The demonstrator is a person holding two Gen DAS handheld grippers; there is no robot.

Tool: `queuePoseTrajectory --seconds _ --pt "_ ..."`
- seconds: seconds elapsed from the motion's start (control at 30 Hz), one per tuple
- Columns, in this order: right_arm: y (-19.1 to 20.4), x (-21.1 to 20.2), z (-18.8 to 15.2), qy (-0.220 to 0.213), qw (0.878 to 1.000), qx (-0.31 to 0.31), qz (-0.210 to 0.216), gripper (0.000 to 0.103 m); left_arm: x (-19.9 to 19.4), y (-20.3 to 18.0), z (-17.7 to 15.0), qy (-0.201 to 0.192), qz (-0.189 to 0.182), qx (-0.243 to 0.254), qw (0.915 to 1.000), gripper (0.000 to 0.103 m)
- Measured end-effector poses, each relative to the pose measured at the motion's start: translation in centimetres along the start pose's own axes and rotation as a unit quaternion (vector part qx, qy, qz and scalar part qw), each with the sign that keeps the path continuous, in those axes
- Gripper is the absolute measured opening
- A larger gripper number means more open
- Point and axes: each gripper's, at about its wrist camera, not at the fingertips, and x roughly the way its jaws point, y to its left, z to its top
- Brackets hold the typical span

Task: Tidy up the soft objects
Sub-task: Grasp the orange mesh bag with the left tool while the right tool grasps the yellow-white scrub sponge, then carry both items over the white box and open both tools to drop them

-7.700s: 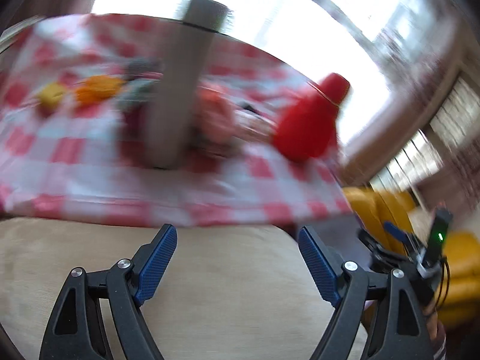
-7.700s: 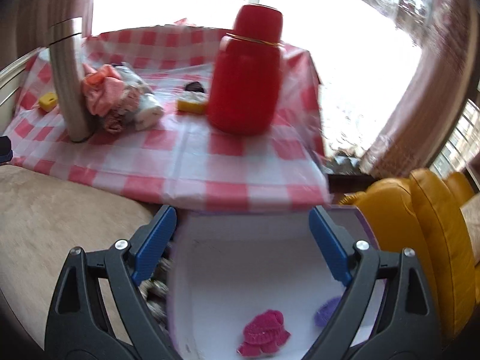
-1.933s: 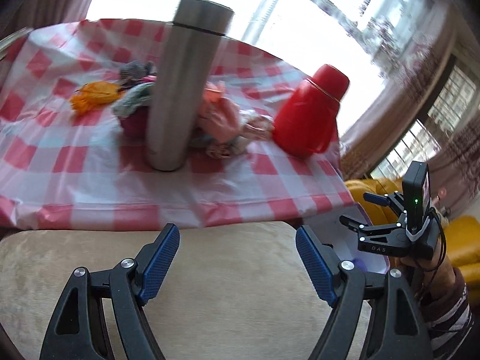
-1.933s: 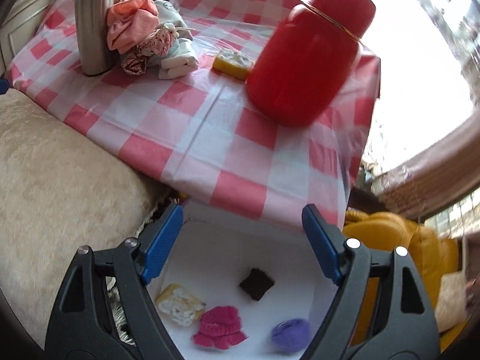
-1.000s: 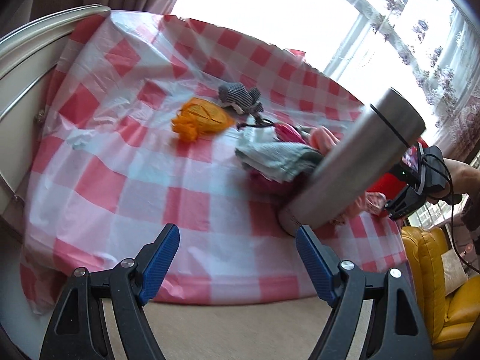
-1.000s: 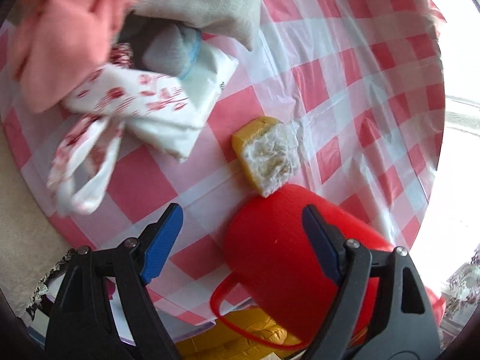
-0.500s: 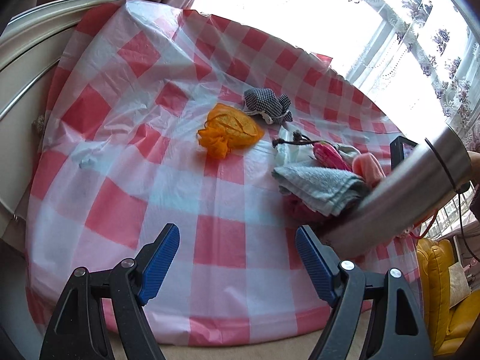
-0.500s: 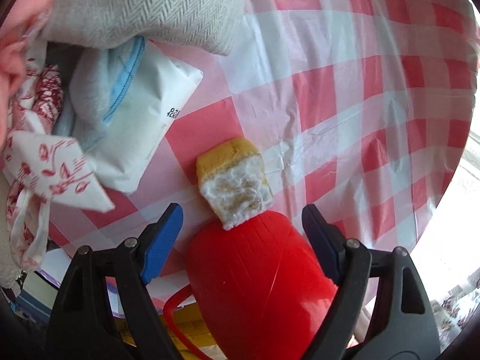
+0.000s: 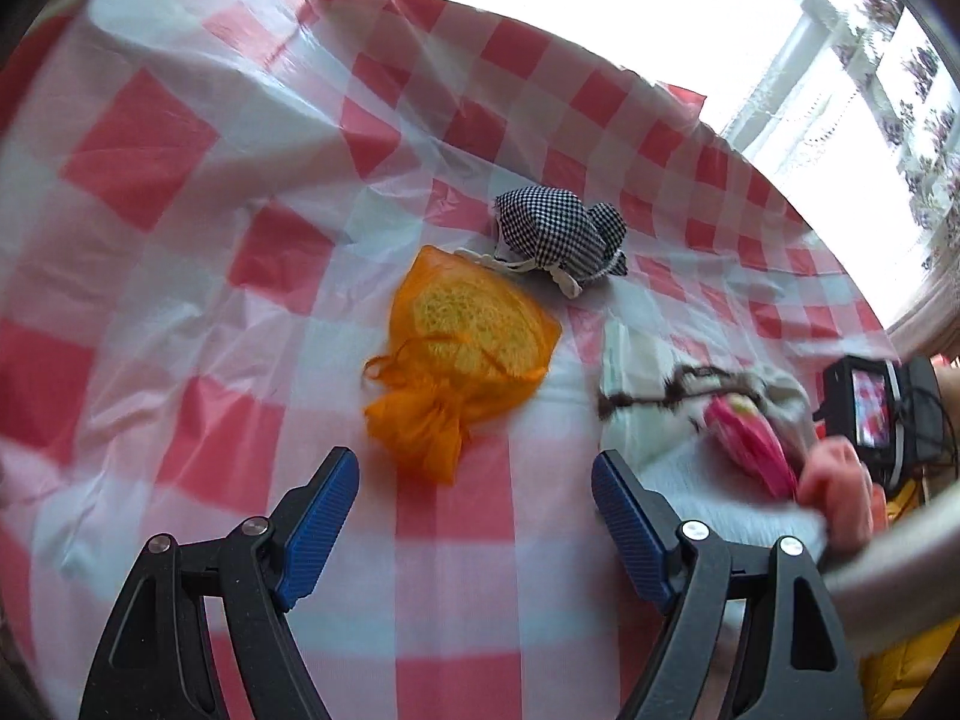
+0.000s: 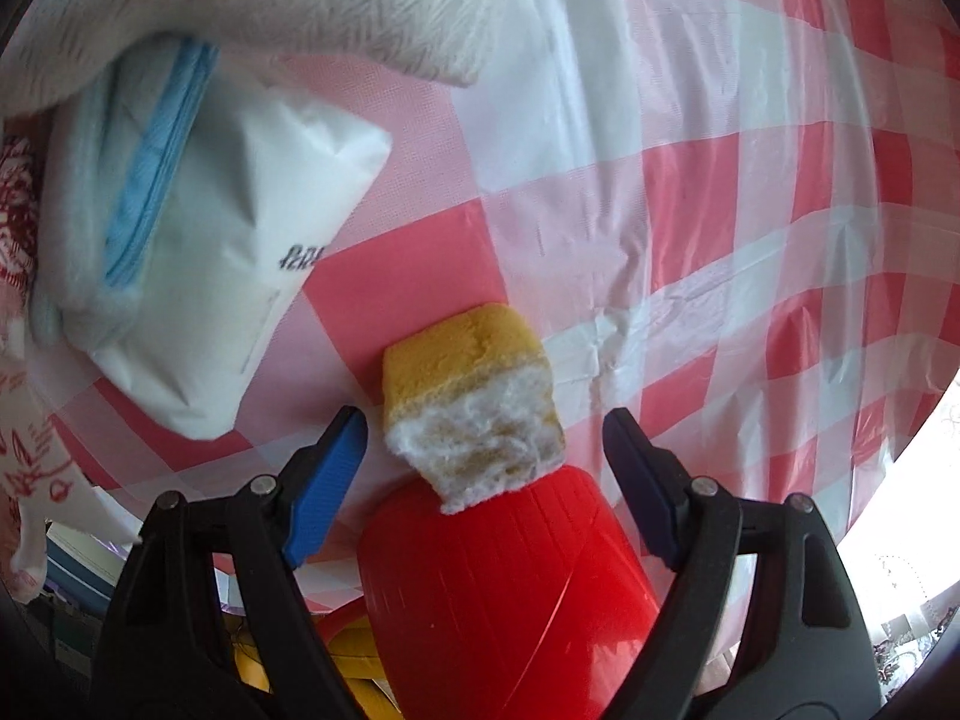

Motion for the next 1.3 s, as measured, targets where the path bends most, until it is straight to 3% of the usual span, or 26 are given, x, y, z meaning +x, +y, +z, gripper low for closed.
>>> queuePoseTrajectory --seconds 0.1,0.17,0.3,0.37,0.43,0.53,0.63,0.83,1.03,1.3 --pt "-0.3 0.1 0.2 0.002 1.0 0.001 0.012 0.07 2.4 0.0 1.8 0.005 0.012 -0.004 0.9999 0.084" --pt "-0.5 0.2 0.3 0.005 1.0 -0.002 0.015 0.064 4.2 -0.5 2.3 0.036 0.03 0.018 0.9987 0.084" --pt "0.0 -0.6 0.8 0.008 1.0 -0.008 0.022 0.055 6.2 -1.4 2.6 0.053 0.05 0.053 0.9959 0.084" --pt "0.7 -1.0 0.9 0.006 1.0 -0.005 0.022 0.053 6.7 -1.7 2.7 0.053 0.078 0.067 0.9933 0.074" --pt "0.6 -1.3 0.8 -0.003 1.0 0.005 0.024 0.051 6.8 -2.0 2.6 0.051 0.092 0.081 0.9911 0.048" --pt "0.5 -1.8 0.1 -0.023 0.999 0.03 0.029 0.05 6.4 -1.9 2.3 0.05 0.079 0.078 0.9925 0.03" --pt "0.2 -2.5 -0.5 -0.043 0.997 0.059 0.028 0.05 5.5 -2.0 1.4 0.042 0.086 0.08 0.9923 0.022" --pt "1.2 -3.0 -2.2 -0.078 0.99 0.117 0.033 0.05 3.4 -1.7 -0.3 0.036 0.081 0.053 0.9946 0.018" --pt "1.8 -3.9 -5.4 -0.135 0.968 0.206 0.042 0.05 0.8 -0.9 -3.1 0.024 0.079 0.029 0.9962 0.017" --pt "6.5 -4.8 -10.3 -0.22 0.922 0.313 0.052 0.049 -2.7 -0.5 -7.2 0.011 0.069 -0.003 0.9975 0.016"
